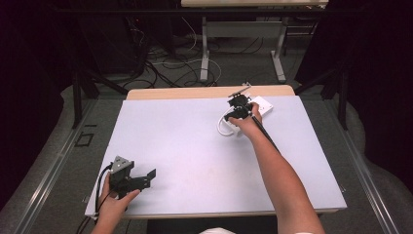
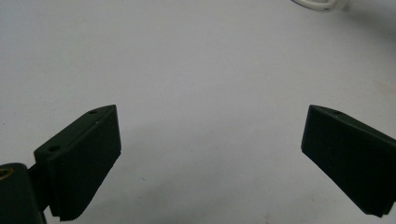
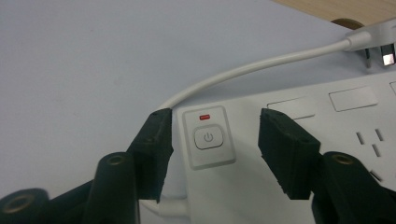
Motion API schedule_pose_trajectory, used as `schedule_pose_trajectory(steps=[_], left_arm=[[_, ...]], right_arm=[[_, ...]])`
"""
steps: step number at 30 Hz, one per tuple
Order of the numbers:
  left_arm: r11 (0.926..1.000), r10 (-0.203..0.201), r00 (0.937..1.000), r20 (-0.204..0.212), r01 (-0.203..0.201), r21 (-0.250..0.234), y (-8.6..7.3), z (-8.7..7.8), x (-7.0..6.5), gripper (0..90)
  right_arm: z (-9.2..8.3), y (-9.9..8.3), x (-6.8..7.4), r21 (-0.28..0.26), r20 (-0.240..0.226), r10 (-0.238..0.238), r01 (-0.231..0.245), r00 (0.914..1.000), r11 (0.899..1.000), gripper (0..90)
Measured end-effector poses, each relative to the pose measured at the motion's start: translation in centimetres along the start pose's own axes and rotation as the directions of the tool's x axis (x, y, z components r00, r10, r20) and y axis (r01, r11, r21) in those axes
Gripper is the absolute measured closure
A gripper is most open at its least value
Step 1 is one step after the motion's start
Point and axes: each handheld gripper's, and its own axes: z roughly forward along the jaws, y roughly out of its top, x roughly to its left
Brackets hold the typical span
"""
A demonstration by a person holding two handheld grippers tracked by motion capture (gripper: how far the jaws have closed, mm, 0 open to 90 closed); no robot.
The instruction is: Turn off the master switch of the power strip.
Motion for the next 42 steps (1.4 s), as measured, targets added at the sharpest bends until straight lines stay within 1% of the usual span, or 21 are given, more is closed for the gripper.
schedule_pose_trajectory(steps=[2, 5, 7, 9, 10, 13, 14, 15, 17, 19, 20, 23, 28, 29, 31, 34, 36, 38, 39, 40, 42], left_arm=[[1.0, -0.001, 1.0, -0.002, 0.001, -0.003, 0.0, 0.0, 0.0, 4.7], [1.0, 0.001, 1.0, 0.001, -0.001, 0.003, 0.0, 0.0, 0.0, 4.7], [1.0, 0.001, 1.0, 0.002, -0.001, 0.005, 0.0, 0.0, 0.0, 4.8], [1.0, 0.004, 1.0, 0.002, -0.004, 0.006, 0.0, 0.0, 0.0, 4.8], [1.0, 0.003, 1.0, 0.001, -0.003, 0.007, 0.0, 0.0, 0.0, 4.8], [1.0, 0.003, 1.0, 0.0, -0.003, 0.008, 0.0, 0.0, 0.0, 4.8], [1.0, 0.003, 1.0, 0.0, -0.003, 0.007, 0.0, 0.0, 0.0, 4.8], [1.0, 0.005, 1.0, 0.0, -0.005, 0.005, 0.0, 0.0, 0.0, 4.8], [1.0, 0.007, 1.0, 0.0, -0.007, 0.007, 0.1, 0.0, 0.0, 4.8], [0.9999, 0.007, 1.0, -0.001, -0.007, 0.01, 0.1, 0.0, 0.0, 4.8], [0.9999, 0.008, 1.0, -0.001, -0.008, 0.01, 0.0, 0.0, 0.0, 4.8], [0.9999, 0.009, 1.0, -0.001, -0.009, 0.009, 0.0, 0.1, 0.0, 4.8], [0.9999, 0.008, 1.0, -0.002, -0.008, 0.01, 0.0, 0.0, -0.1, 4.8], [0.9999, 0.009, 1.0, -0.002, -0.009, 0.01, 0.0, 0.0, -0.1, 4.8], [1.0, 0.009, 0.9999, -0.005, -0.009, 0.003, 0.0, 0.1, -0.1, 4.8], [0.9999, 0.007, 1.0, 0.0, -0.007, 0.009, 0.0, 0.0, -0.1, 4.8], [1.0, 0.005, 1.0, 0.002, -0.005, 0.008, 0.0, 0.0, -0.1, 4.8], [0.9999, 0.006, 1.0, 0.002, -0.006, 0.009, 0.0, 0.0, -0.1, 4.8], [0.9999, 0.008, 1.0, 0.002, -0.008, 0.009, 0.0, 0.0, -0.1, 4.8], [1.0, 0.007, 1.0, -0.001, -0.007, 0.003, 0.0, 0.1, -0.1, 4.8], [0.9999, 0.009, 1.0, 0.003, -0.009, 0.009, 0.0, 0.0, -0.1, 4.8]], right_arm=[[-0.2, 0.0, 0.1, 0.001, -0.021, 0.018, -0.018, 0.9996, 1.0, 40.0], [-0.6, 0.1, 0.1, -0.013, -0.011, -0.003, 0.003, 0.9999, 1.0, 38.8], [-0.8, 0.1, 0.1, -0.014, -0.015, -0.002, 0.001, 0.9999, 1.0, 36.7], [-1.0, 0.0, 0.2, -0.006, -0.009, -0.005, 0.005, 0.9999, 1.0, 36.3], [-1.2, 0.0, 0.1, 0.005, 0.004, -0.019, 0.019, 0.9998, 1.0, 35.3], [-1.5, -0.1, 0.0, 0.005, 0.001, -0.005, 0.005, 1.0, 1.0, 34.3], [-1.6, -0.1, -0.1, 0.007, -0.013, 0.004, -0.004, 0.9999, 1.0, 32.6], [-1.8, -0.1, -0.1, 0.012, -0.004, 0.004, -0.004, 1.0, 1.0, 30.6], [-2.0, -0.1, -0.4, 0.0, -0.009, -0.006, 0.006, 0.9999, 1.0, 28.7], [-2.2, 0.0, -0.3, -0.006, -0.017, 0.006, -0.006, 0.9998, 1.0, 24.5], [-2.3, -0.1, -0.4, -0.009, -0.02, 0.0, 0.0, 0.9998, 1.0, 24.2], [-2.5, -0.1, -0.6, -0.016, -0.009, -0.002, 0.002, 1.0, 1.0, 16.5], [-3.0, -0.3, -0.6, -0.017, 0.03, -0.012, 0.012, 0.9995, 1.0, 14.5], [-3.0, -0.3, -0.6, -0.021, 0.027, -0.014, 0.014, 0.9995, 1.0, 13.7], [-3.2, -0.3, -0.5, -0.022, 0.036, -0.015, 0.016, 0.9992, 1.0, 8.9], [-3.5, -0.5, -0.6, -0.031, 0.027, -0.019, 0.02, 0.9995, 0.999, 0.8], [-3.7, -0.5, -0.5, -0.033, 0.025, -0.011, 0.011, 0.9996, 0.999, 0.0], [-3.9, -0.6, -0.5, -0.034, 0.023, -0.029, 0.03, 0.9993, 0.999, 0.0], [-4.1, -0.6, -0.4, -0.034, 0.022, -0.014, 0.015, 0.9996, 0.999, 0.0], [-4.2, -0.7, -0.4, -0.034, 0.025, -0.031, 0.032, 0.9992, 0.999, 0.0], [-4.5, -0.8, -0.3, -0.027, 0.03, -0.032, 0.033, 0.999, 0.999, 0.0]])
